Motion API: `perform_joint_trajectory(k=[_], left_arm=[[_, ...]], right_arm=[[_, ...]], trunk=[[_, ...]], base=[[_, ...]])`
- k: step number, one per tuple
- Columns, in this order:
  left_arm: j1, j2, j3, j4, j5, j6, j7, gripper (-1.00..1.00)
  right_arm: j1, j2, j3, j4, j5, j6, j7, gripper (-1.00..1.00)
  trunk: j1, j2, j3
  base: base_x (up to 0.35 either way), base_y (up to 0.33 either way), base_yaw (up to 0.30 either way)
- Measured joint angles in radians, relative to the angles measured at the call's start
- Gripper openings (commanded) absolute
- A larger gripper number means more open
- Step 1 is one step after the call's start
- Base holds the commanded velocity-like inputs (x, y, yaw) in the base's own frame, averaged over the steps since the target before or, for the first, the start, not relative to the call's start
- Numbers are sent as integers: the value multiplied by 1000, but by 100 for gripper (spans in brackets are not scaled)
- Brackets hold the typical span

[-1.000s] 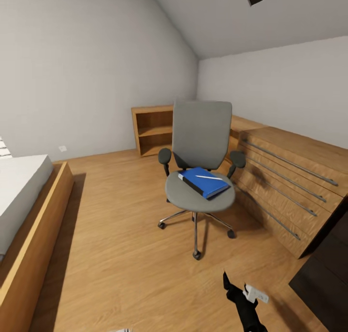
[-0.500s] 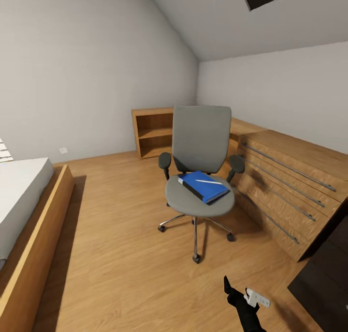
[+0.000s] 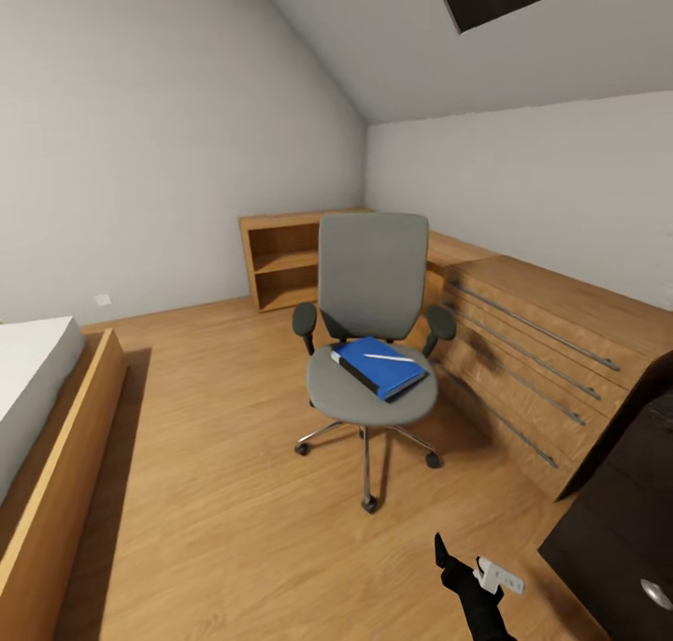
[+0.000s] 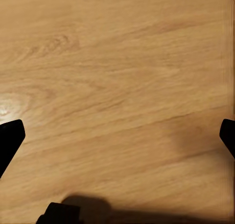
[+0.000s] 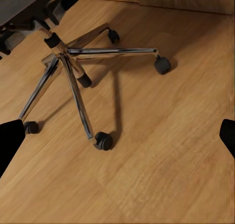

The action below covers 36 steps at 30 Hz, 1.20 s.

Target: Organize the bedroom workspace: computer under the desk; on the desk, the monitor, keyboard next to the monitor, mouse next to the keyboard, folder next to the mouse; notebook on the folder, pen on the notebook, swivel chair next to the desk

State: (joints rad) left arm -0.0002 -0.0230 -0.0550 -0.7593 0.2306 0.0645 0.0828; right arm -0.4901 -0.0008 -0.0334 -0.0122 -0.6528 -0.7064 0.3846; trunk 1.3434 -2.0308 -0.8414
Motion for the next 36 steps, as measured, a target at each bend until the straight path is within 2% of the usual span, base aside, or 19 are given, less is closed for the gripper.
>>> perform_joint_trajectory(k=[9,16,19,36], left_arm=[[0,1,2,12,0,0,0,100],[0,1,3,19,0,0,0,100],[-1,1,4,31,1,-1,0,100],[-1,2,8,59,0,-1,-1,100]], right_arm=[[0,-2,4,0,7,1,-5,100],[0,-10,29,0,57,2,-11,100],[0,-13,32,0,66,2,-15,100],[0,-8,61,13,92,4,-15,100]], trunk=[[-35,63,31],[-61,112,56],[-73,133,66],[-138,252,126]], base=[[0,0,-246],[0,0,-273],[0,0,-279],[0,0,-280]])
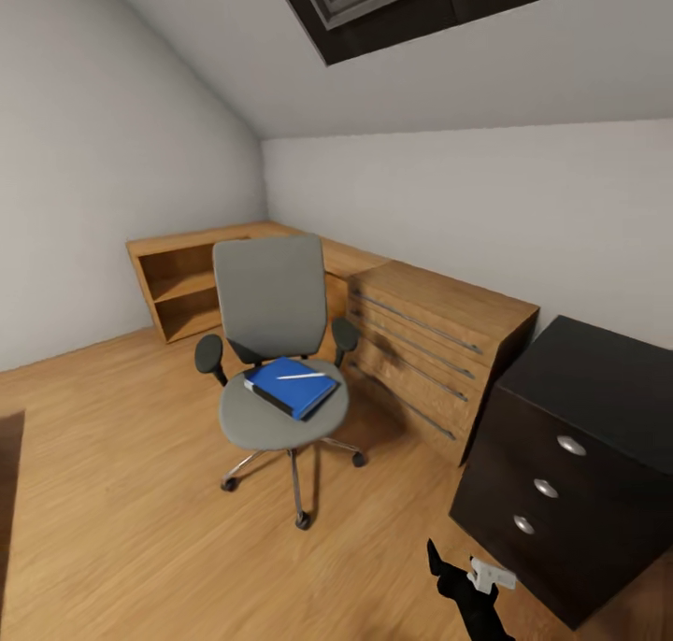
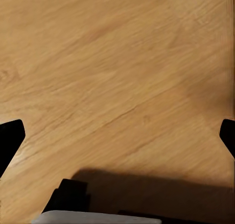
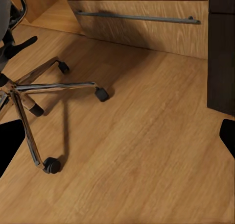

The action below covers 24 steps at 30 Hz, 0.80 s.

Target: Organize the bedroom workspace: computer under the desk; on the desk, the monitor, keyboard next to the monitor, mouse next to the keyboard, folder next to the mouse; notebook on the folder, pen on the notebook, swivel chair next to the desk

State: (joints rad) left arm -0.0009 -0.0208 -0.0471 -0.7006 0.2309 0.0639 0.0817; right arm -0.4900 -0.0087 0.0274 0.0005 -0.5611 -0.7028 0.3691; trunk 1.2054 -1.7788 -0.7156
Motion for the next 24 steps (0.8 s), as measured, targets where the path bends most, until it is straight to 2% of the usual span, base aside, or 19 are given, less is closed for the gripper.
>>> perform_joint_trajectory(k=[8,11,13,20,24], left_arm=[[0,0,-1,36,0,0,-1,100],[-1,-1,-2,48,0,-1,-1,100],[-1,0,-2,52,0,-1,-1,100],[0,1,-2,65,1,-5,-1,100],[0,2,-2,92,2,-41,0,100]], right_arm=[[0,9,18,12,27,0,1,100],[0,17,23,14,80,1,-3,100],[0,19,23,14,98,1,-10,100],[0,22,26,15,121,1,-29,100],[0,22,26,15,153,2,-32,100]], trunk=[[-31,56,29],[-42,77,39],[-50,91,47],[-77,140,73],[-92,168,87]], base=[[0,0,-280],[0,0,-273],[0,0,-269],[0,0,-270],[0,0,-272]])
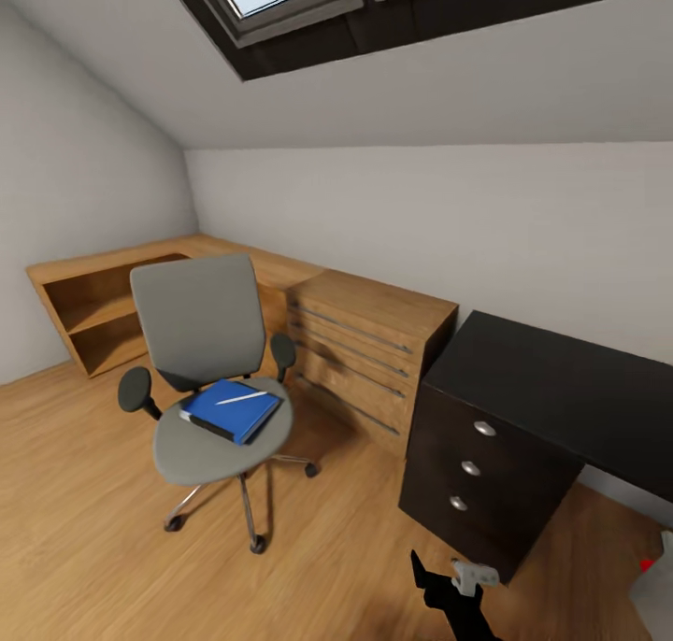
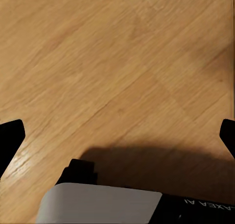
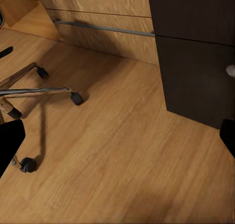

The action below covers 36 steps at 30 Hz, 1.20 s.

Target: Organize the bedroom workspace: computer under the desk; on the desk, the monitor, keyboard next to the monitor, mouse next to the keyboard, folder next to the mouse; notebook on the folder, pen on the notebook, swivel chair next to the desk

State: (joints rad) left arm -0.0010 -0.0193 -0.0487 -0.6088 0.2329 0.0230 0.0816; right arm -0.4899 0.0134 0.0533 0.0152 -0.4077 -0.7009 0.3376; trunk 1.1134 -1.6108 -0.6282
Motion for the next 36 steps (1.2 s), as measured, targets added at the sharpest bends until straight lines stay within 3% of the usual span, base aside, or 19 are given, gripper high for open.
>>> perform_joint_trajectory(k=[1,2,3,9,17,36], left_arm=[[0,0,0,8,0,-11,0,100],[0,0,2,44,3,-75,1,100],[0,-1,3,58,4,-104,1,100],[0,0,6,107,9,-205,3,100],[0,-1,39,112,9,-217,6,100],[0,-1,45,113,10,-215,7,100]], right_arm=[[0,0,0,0,9,0,0,100],[0,0,1,0,49,0,-1,100],[0,0,0,0,61,1,-1,100],[0,0,0,0,85,1,-1,100],[0,1,0,0,88,5,-2,100],[0,2,0,0,89,6,-3,100]], trunk=[[-4,7,4],[-8,14,7],[-12,21,11],[-35,63,33],[-65,119,61],[-138,252,129]], base=[[0,0,-276],[0,0,-277],[0,0,-278],[0,0,-280],[-24,0,-282],[-247,152,-281]])
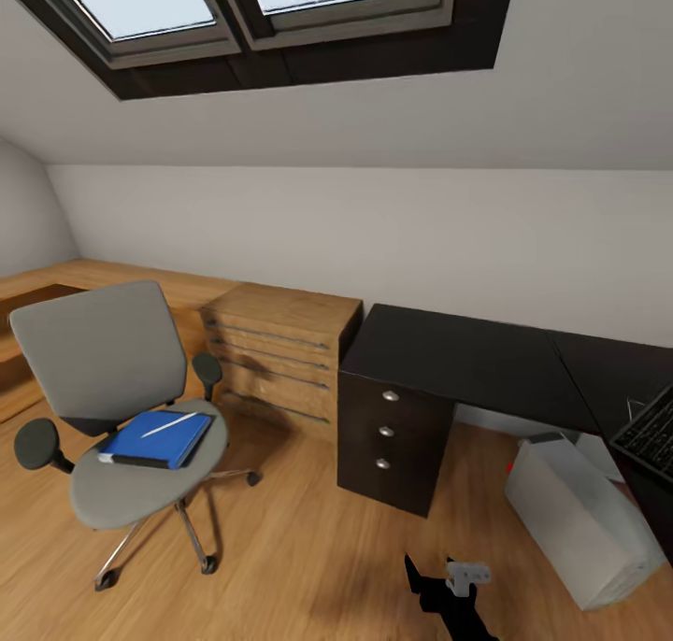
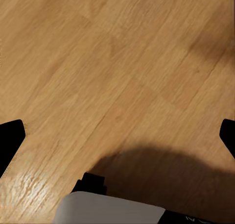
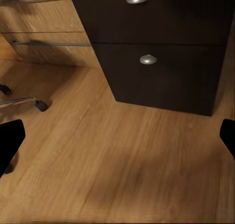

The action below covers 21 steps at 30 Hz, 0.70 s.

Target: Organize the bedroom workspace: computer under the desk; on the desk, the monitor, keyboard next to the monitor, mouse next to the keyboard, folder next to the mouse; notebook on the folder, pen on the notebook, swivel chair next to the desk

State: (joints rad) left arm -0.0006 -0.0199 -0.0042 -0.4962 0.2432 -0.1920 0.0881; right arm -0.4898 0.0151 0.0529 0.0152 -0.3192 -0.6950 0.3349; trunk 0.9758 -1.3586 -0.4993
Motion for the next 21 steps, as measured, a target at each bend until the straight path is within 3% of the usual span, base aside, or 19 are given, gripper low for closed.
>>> perform_joint_trajectory(k=[21], left_arm=[[0,2,17,0,0,-2,0,100]], right_arm=[[0,0,0,0,6,0,0,100]], trunk=[[-81,147,84]], base=[[-280,203,-248]])
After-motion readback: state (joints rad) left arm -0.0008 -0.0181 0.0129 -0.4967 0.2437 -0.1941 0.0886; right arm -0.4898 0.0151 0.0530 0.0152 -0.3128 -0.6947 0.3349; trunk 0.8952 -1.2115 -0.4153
